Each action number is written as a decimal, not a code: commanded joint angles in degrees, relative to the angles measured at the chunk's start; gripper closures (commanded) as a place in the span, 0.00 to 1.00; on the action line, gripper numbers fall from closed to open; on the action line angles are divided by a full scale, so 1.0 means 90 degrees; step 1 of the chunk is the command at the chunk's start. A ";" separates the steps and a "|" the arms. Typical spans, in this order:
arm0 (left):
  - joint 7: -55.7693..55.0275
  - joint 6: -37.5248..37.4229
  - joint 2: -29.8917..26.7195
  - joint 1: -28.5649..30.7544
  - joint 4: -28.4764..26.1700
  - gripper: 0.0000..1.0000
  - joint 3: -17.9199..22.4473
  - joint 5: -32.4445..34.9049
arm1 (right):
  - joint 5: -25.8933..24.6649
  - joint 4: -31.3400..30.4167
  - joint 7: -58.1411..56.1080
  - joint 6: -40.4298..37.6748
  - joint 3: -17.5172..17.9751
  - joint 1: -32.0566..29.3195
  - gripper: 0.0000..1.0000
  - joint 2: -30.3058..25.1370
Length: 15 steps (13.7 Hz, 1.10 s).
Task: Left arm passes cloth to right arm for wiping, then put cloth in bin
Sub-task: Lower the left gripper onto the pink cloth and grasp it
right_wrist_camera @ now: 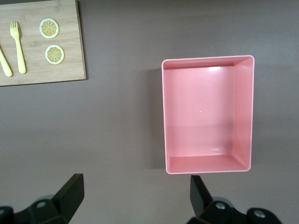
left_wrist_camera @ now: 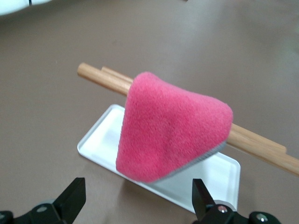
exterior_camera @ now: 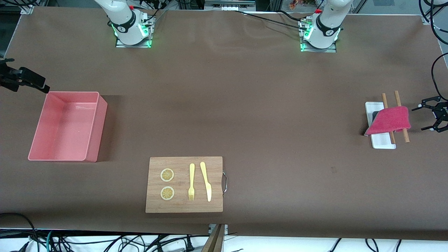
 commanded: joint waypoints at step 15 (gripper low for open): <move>0.0773 -0.0432 0.0537 0.0078 0.0253 1.00 -0.0085 -0.0282 | -0.0085 0.0140 -0.0076 0.0059 0.0060 0.0110 0.00 0.0058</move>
